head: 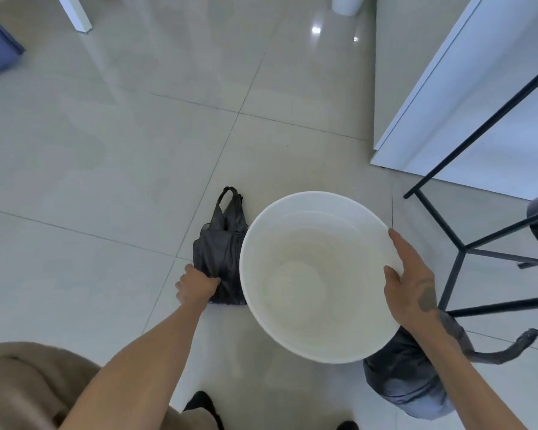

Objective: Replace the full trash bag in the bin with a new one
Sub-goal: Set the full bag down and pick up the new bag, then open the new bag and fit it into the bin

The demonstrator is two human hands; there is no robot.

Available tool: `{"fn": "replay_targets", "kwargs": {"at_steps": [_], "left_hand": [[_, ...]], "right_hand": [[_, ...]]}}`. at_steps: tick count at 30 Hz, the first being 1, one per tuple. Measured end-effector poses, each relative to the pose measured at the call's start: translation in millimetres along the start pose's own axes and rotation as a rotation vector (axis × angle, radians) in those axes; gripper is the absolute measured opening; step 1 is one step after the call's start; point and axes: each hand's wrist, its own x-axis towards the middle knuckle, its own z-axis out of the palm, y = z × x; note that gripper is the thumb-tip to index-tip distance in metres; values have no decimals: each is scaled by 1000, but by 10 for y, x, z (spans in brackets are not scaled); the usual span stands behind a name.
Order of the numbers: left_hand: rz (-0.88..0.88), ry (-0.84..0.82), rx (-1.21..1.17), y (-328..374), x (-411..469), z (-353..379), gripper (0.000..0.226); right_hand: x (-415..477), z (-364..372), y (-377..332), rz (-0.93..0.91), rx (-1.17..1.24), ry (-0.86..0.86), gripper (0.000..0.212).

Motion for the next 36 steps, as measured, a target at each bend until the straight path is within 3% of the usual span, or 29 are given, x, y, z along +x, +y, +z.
{"fn": "replay_targets", "kwargs": {"at_steps": [4, 10, 20, 24, 26, 29, 32, 36], "left_hand": [[-69, -24, -110, 44, -63, 17, 27], [48, -5, -352, 234, -299, -210, 8], [529, 227, -337, 810, -1203, -1225, 18], [737, 311, -415, 959, -1701, -1672, 19], [832, 293, -445, 1008, -1967, -1796, 25], [971, 248, -464, 1052, -2339, -1769, 36], [1008, 146, -492, 1021, -2609, -1544, 48], [981, -1, -369, 957, -2739, -1253, 51]], "right_hand": [[18, 13, -8, 11, 21, -10, 70], [0, 4, -8, -8, 11, -41, 73], [-413, -24, -101, 27, 72, -82, 73], [-447, -89, -145, 20, -67, -139, 70], [-395, -136, -319, -23, -132, -68, 67], [-370, -341, -957, -68, 164, 15, 69], [-364, -484, -1559, -18, 456, -153, 71], [-278, -538, -1693, 75, 730, -267, 58]]}}
